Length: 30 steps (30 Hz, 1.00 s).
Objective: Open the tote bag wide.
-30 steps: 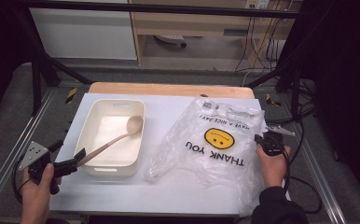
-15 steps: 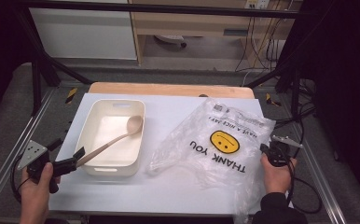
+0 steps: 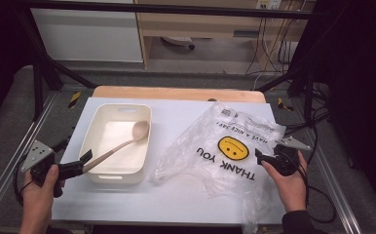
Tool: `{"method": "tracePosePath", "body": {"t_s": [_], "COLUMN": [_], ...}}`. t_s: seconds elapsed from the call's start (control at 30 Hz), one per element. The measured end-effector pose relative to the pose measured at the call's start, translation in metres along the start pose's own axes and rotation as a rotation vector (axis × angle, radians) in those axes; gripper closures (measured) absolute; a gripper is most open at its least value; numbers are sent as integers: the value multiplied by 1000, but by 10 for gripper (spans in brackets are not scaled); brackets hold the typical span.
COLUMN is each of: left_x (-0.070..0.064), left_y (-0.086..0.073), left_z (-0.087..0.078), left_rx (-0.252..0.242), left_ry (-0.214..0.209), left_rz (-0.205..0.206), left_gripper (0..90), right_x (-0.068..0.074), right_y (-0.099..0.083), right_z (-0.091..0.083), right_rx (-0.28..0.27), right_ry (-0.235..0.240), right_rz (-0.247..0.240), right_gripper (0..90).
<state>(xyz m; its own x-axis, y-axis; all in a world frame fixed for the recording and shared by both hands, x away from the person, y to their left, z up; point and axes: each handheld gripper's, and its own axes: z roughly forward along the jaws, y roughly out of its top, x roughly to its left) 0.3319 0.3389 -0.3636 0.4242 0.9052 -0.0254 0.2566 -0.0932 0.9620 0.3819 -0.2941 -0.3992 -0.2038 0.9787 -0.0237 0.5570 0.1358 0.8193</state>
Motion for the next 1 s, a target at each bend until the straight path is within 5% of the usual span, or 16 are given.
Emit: {"method": "tracePosePath", "body": {"t_s": [0.33,0.53,1.0], "left_x": [-35,-57,-84], "left_y": [32,35,27], "left_z": [17,35,46], "left_rx": [38,60,97], "left_ry": [-58,-105,-143], "left_rz": [53,69,90], "left_gripper": [43,44,43], "right_x": [56,87,117], "right_y": [2,-7,-34], "right_z": [-9,-8,-2], "right_rx": [29,93,194], "right_ry": [194,314,413], "right_rz": [-160,-261,-331], "right_gripper": [98,124,101]}}
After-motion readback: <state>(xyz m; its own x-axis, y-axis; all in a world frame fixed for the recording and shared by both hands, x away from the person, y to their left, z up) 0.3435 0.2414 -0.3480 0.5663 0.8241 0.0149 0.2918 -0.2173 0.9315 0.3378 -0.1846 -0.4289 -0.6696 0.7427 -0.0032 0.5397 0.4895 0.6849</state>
